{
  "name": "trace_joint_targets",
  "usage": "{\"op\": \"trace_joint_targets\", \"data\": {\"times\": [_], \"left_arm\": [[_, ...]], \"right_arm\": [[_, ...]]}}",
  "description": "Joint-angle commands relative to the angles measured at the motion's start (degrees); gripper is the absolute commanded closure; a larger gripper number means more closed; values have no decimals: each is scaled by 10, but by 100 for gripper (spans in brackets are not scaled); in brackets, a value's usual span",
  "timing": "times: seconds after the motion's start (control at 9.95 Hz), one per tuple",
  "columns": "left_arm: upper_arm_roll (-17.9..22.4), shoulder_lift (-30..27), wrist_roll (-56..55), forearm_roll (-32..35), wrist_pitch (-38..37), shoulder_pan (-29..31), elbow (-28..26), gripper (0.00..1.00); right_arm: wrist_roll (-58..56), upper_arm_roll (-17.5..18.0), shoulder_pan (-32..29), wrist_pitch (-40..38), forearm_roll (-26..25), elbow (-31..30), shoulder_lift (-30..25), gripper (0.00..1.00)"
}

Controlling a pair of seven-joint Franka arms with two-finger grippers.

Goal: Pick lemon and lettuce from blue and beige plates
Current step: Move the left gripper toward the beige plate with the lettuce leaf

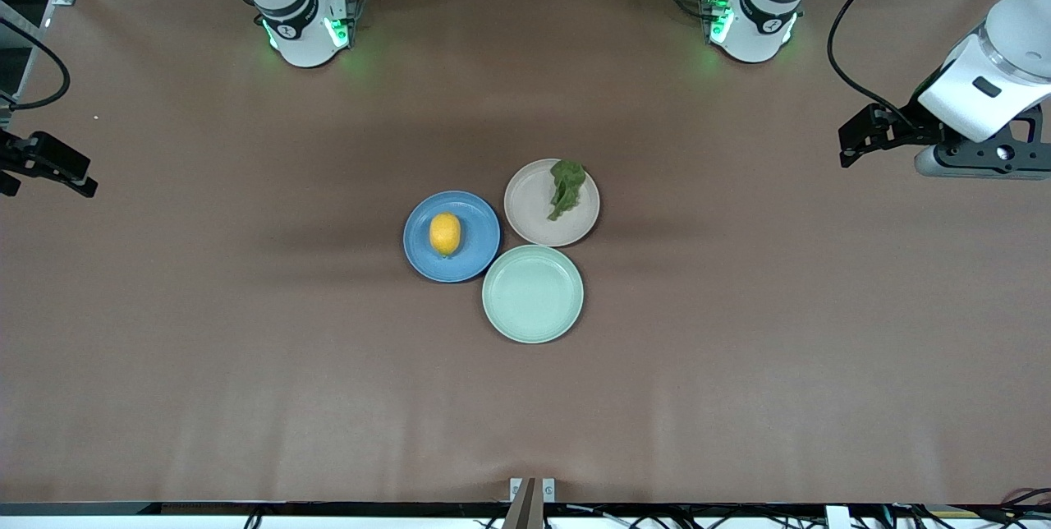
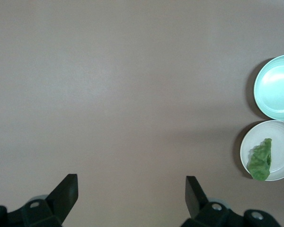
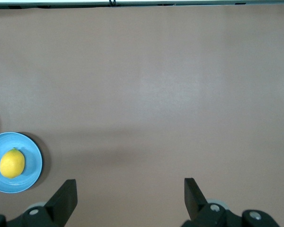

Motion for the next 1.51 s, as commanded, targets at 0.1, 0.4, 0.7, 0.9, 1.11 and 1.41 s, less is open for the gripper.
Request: {"op": "trace_joint_targets", "data": {"times": [0.1,0.4,0.7,0.9,1.11,1.41], "left_arm": [[1,-2,13,-4,-11,0,6,0],[1,3,9,-7,-11,-2,5,0],[-8,28,9,-7,-11,-10,5,0],[-12,49,6,-7,-11,-29,5,0],[-13,75,5,-6,-11,-66,5,0],[-13,102,-19,-9,-6,-89,6,0]], "right_arm": [[-3,2,-4,-7,-1,11,5,0],[-3,2,-4,-7,-1,11,5,0],[-3,2,-3,-8,-1,10,5,0],[-3,2,-3,-8,-1,9,5,0],[-3,2,-3,-8,-1,9,5,0],[-3,2,-3,-8,-1,9,5,0]]}}
